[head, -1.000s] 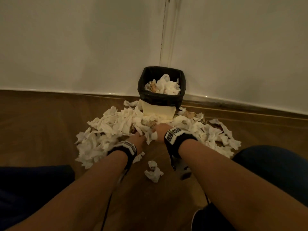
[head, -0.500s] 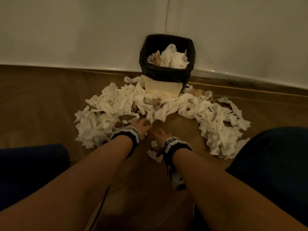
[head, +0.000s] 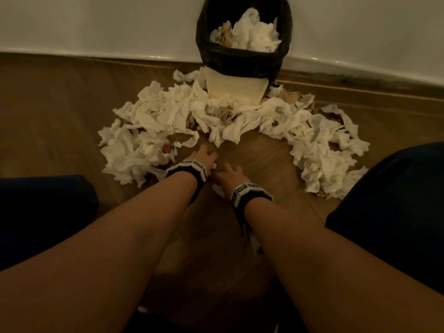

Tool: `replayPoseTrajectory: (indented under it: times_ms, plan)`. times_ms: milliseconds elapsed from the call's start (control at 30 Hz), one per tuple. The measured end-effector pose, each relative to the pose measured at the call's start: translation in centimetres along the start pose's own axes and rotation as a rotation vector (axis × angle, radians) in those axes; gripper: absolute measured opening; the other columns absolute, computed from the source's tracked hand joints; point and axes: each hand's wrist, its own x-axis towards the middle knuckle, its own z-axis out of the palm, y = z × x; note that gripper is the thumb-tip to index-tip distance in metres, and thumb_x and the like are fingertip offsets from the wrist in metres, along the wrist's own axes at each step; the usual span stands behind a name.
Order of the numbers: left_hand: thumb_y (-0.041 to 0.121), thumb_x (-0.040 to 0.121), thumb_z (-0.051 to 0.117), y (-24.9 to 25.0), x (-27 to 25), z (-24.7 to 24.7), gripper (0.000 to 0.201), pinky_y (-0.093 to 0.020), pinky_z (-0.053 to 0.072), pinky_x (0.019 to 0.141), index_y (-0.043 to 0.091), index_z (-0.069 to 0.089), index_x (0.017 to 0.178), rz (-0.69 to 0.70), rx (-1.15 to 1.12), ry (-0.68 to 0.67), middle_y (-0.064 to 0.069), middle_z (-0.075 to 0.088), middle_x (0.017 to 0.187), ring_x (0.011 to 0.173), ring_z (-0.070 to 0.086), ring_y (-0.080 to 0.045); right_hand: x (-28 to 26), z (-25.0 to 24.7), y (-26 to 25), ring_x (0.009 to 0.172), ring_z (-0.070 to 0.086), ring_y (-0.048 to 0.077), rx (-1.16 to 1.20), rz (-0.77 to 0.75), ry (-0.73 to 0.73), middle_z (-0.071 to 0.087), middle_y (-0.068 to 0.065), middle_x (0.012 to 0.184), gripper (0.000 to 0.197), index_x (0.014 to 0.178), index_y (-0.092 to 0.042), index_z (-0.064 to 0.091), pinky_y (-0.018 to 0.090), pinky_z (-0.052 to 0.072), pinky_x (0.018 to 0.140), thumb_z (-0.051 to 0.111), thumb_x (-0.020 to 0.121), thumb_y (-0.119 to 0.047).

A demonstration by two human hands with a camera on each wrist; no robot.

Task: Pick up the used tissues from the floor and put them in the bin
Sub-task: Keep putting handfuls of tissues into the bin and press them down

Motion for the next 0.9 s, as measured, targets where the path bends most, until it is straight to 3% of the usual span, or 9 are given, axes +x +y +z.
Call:
replayPoseTrajectory:
  times_ms: [167, 300, 400, 467, 533, 667, 733, 800, 900]
  plan:
    - [0.029, 0.096, 0.047, 0.8, -0.2, -0.1, 0.037, -0.041, 0.044, 0.088, 0.008, 0.046, 0.126, -0.005, 0.032, -0.056, -0.018, 0.036, 0.132, 0.111, 0.051, -0.037, 0.6, 1.2, 0.4, 0.12, 0.035, 0.042, 0.031, -0.038, 0.019, 0.024, 0.01, 0.138, 0.045, 0.139, -0.026, 0.036, 0.046, 0.039, 0.094, 0.046, 0.096, -0.036]
    - [0.017, 0.094, 0.05, 0.9, -0.8, -0.4, 0.03, -0.039, 0.046, 0.085, 0.004, 0.052, 0.121, 0.005, 0.13, -0.097, -0.017, 0.042, 0.129, 0.109, 0.054, -0.035, 1.5, 0.0, -0.7, 0.123, 0.044, 0.034, 0.062, 0.077, -0.162, 0.038, 0.013, 0.14, 0.052, 0.14, -0.012, 0.037, 0.039, 0.04, 0.093, 0.048, 0.096, -0.037]
    - [0.016, 0.096, 0.045, 0.6, -1.6, -1.2, 0.028, -0.037, 0.044, 0.081, 0.0, 0.053, 0.119, -0.015, 0.115, -0.066, -0.018, 0.038, 0.133, 0.106, 0.053, -0.035, 1.2, -0.7, -0.9, 0.111, 0.055, 0.032, 0.053, 0.132, -0.145, 0.055, 0.016, 0.128, 0.04, 0.104, -0.005, 0.06, 0.036, 0.043, 0.085, 0.047, 0.095, -0.042]
    - [0.011, 0.095, 0.046, 0.2, -2.1, -2.0, 0.022, -0.037, 0.045, 0.081, 0.001, 0.057, 0.111, -0.029, 0.051, -0.018, -0.018, 0.047, 0.125, 0.104, 0.055, -0.033, 0.4, -1.3, -0.3, 0.1, 0.058, 0.031, 0.103, 0.148, -0.067, 0.06, 0.017, 0.119, 0.036, 0.082, -0.004, 0.059, 0.034, 0.045, 0.082, 0.051, 0.093, -0.038]
    - [0.009, 0.096, 0.044, 0.0, -2.7, -3.1, 0.021, -0.038, 0.046, 0.086, 0.001, 0.057, 0.111, -0.018, 0.024, 0.048, -0.018, 0.054, 0.12, 0.104, 0.056, -0.032, -0.5, -2.5, 0.3, 0.102, 0.06, 0.033, 0.167, 0.181, 0.027, 0.063, 0.018, 0.115, 0.034, 0.098, 0.0, 0.066, 0.035, 0.047, 0.085, 0.051, 0.095, -0.03]
    - [0.009, 0.1, 0.033, -0.1, -5.3, -5.8, 0.037, -0.04, 0.037, 0.103, 0.003, 0.035, 0.136, -0.069, -0.177, 0.208, -0.022, 0.037, 0.14, 0.125, 0.042, -0.034, -3.1, -6.3, -0.2, 0.11, 0.055, 0.034, 0.491, 0.2, 0.269, 0.057, 0.017, 0.124, 0.038, 0.121, -0.006, 0.057, 0.033, 0.041, 0.082, 0.034, 0.102, -0.03]
    - [0.01, 0.098, 0.035, -0.2, -7.2, -7.5, 0.037, -0.04, 0.037, 0.103, 0.004, 0.038, 0.135, -0.066, -0.234, 0.314, -0.02, 0.039, 0.139, 0.124, 0.043, -0.033, -4.7, -8.5, -1.0, 0.116, 0.05, 0.033, 0.605, 0.189, 0.307, 0.049, 0.015, 0.133, 0.033, 0.129, -0.008, 0.048, 0.035, 0.041, 0.087, 0.037, 0.1, -0.019]
    - [0.007, 0.096, 0.038, -0.2, -9.6, -9.4, 0.037, -0.04, 0.038, 0.099, 0.005, 0.038, 0.132, -0.058, -0.272, 0.386, -0.02, 0.041, 0.135, 0.121, 0.045, -0.035, -6.5, -10.8, -1.9, 0.116, 0.051, 0.034, 0.689, 0.161, 0.365, 0.05, 0.015, 0.133, 0.031, 0.126, -0.007, 0.052, 0.037, 0.044, 0.089, 0.04, 0.097, -0.009]
    - [0.008, 0.092, 0.043, 0.3, -13.3, -12.8, 0.031, -0.036, 0.041, 0.087, 0.009, 0.046, 0.123, -0.047, -0.349, 0.488, -0.018, 0.045, 0.128, 0.112, 0.05, -0.034, -9.3, -13.7, -2.6, 0.118, 0.052, 0.035, 0.857, 0.072, 0.469, 0.053, 0.019, 0.13, 0.033, 0.125, 0.0, 0.055, 0.039, 0.045, 0.095, 0.044, 0.095, -0.01]
